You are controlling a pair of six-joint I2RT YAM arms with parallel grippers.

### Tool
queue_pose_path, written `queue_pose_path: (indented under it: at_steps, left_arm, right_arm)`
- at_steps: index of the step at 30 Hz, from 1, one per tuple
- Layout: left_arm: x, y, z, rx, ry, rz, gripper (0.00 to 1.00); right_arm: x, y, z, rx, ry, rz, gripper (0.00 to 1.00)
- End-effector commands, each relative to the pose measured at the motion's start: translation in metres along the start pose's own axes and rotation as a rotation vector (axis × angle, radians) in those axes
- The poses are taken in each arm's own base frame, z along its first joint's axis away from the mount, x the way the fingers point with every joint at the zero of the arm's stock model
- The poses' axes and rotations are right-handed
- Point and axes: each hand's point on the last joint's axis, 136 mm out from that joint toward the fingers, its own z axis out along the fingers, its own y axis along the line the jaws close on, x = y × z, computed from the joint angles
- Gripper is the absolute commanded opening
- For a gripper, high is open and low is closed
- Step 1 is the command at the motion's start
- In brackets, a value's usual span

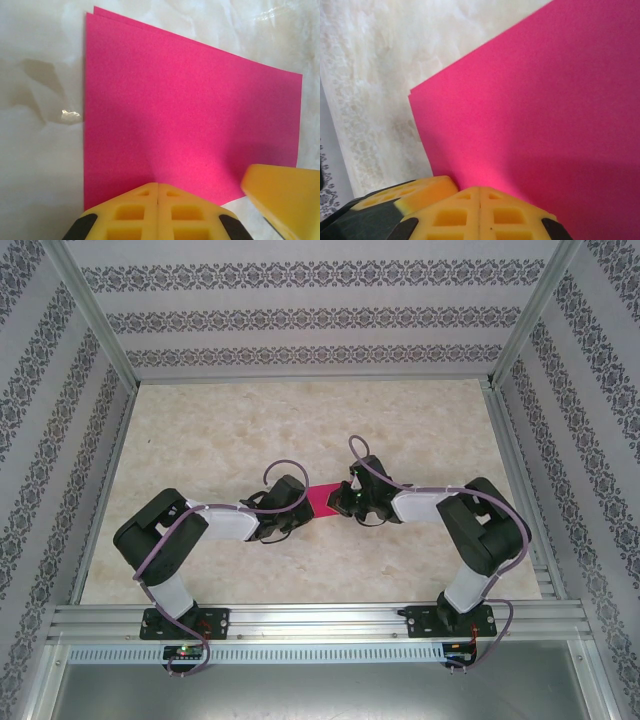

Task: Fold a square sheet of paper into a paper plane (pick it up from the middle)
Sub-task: First fold in half a square sheet of paper at the center of the table.

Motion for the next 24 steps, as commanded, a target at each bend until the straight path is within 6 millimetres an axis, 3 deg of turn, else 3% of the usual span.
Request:
queue_pose_path:
  at_steps: [1,8,13,18,21,24]
  left_arm:
    - [0.0,0.023,0.005,-0.105,0.004,-0.024,0.0]
    - [0.008,0.048,0.003,-0.211,0.029,-0.081,0.0]
    - [0.013,0.061,0.001,-0.244,0.03,-0.115,0.0]
    - [0.016,0.058,0.003,-0.231,0.047,-0.117,0.0]
    - [0.014,0.048,0.005,-0.202,0.054,-0.1,0.0]
    - [0.009,0.026,0.006,-0.145,0.065,-0.056,0.0]
  right_arm:
    - [0.001,0.006,0.007,-0.008,0.018,-0.017,0.0]
    - [0.002,-0.037,0.003,0.091,0.022,0.035,0.0]
    - [-0.007,-0.086,-0.026,0.149,-0.038,0.104,0.0]
    - [-0.021,-0.128,-0.064,0.229,-0.124,0.148,0.0]
    - [-0.036,-0.123,-0.078,0.213,-0.163,0.148,0.0]
    - [-0.052,-0.098,-0.092,0.179,-0.208,0.108,0.0]
